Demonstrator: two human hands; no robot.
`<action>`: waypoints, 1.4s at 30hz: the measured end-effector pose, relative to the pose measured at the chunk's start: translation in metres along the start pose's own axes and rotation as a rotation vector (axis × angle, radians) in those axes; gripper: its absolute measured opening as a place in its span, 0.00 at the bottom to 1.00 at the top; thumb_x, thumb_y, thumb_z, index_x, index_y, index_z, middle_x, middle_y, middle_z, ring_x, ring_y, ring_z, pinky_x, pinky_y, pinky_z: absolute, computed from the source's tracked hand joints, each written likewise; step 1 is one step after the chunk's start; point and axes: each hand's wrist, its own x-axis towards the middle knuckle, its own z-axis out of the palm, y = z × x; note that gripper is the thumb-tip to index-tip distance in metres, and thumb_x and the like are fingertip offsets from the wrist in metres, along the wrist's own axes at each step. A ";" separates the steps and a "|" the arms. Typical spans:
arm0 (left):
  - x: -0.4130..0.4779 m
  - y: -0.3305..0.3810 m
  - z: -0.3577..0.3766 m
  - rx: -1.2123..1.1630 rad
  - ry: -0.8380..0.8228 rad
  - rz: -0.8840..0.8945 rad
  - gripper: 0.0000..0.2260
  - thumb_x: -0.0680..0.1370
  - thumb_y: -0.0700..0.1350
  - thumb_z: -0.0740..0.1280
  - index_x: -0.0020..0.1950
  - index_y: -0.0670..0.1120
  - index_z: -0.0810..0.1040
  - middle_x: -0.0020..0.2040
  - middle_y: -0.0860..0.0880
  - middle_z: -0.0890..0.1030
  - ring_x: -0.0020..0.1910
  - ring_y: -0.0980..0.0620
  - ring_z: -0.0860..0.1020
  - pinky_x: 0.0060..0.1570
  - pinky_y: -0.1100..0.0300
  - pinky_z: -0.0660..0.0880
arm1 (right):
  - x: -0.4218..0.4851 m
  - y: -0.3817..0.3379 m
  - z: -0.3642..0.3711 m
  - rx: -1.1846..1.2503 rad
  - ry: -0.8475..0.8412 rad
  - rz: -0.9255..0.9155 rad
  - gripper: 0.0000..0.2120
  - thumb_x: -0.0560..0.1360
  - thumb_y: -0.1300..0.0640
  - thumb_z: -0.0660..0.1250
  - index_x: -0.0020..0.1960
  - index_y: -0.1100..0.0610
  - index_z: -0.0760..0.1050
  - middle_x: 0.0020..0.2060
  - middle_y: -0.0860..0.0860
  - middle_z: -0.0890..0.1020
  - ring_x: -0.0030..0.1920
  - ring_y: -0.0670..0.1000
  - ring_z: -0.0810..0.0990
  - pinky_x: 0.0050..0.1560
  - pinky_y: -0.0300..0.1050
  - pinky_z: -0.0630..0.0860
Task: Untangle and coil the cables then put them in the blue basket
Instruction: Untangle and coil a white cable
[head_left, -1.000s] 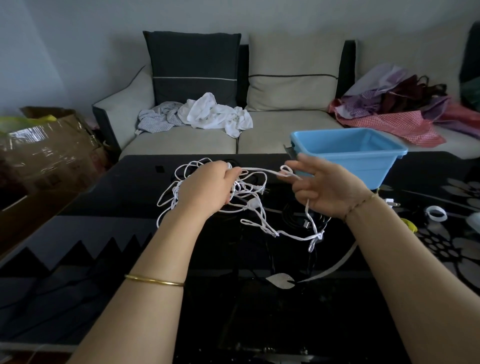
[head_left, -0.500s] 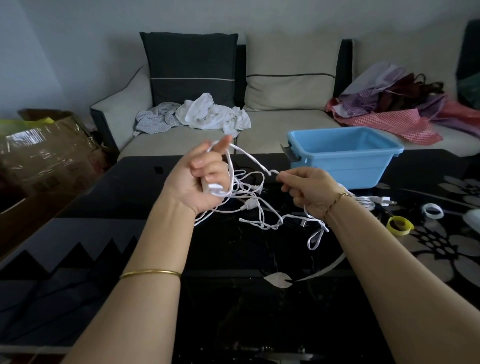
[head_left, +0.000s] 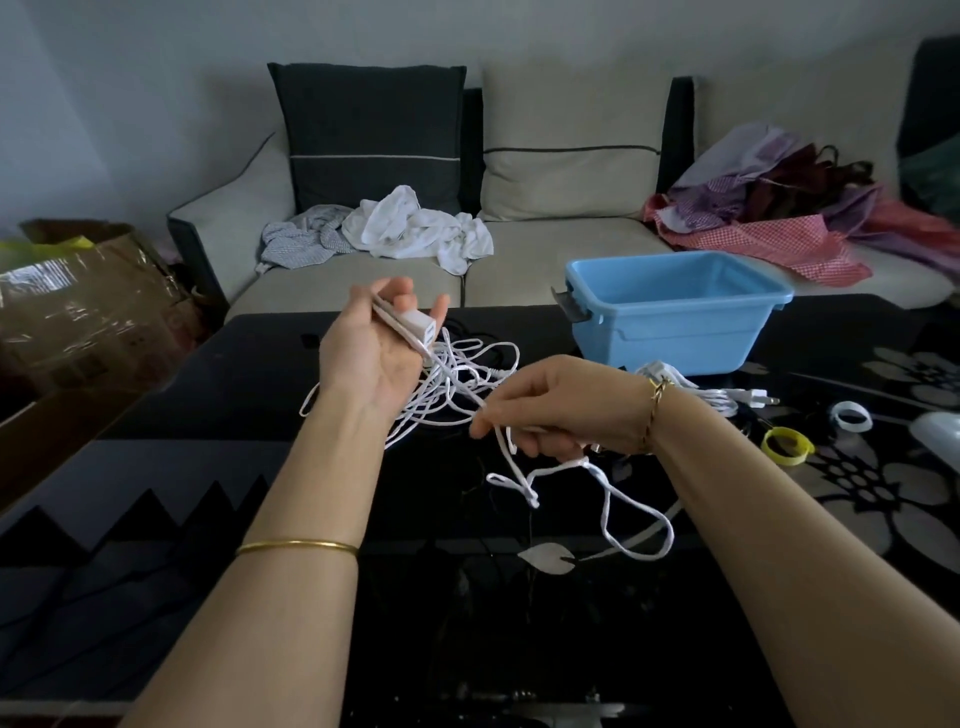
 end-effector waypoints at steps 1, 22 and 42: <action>0.000 -0.003 0.002 0.078 0.010 0.031 0.11 0.84 0.46 0.52 0.49 0.41 0.69 0.29 0.48 0.79 0.26 0.57 0.74 0.48 0.46 0.78 | -0.002 -0.005 0.001 -0.047 -0.010 -0.006 0.09 0.77 0.58 0.65 0.52 0.62 0.79 0.27 0.53 0.73 0.20 0.43 0.65 0.23 0.34 0.64; -0.029 -0.015 0.010 1.892 -0.498 0.216 0.18 0.79 0.55 0.61 0.34 0.45 0.72 0.21 0.54 0.74 0.23 0.58 0.71 0.38 0.54 0.73 | -0.006 0.002 -0.024 -0.502 0.853 -0.197 0.04 0.70 0.59 0.71 0.44 0.55 0.83 0.41 0.54 0.83 0.48 0.54 0.78 0.51 0.52 0.73; -0.008 0.028 0.008 0.929 0.326 0.269 0.17 0.82 0.48 0.57 0.35 0.46 0.72 0.19 0.55 0.69 0.17 0.59 0.65 0.19 0.66 0.63 | -0.003 0.055 -0.022 -0.346 0.036 0.483 0.05 0.77 0.62 0.64 0.47 0.56 0.79 0.30 0.52 0.80 0.29 0.48 0.79 0.39 0.42 0.78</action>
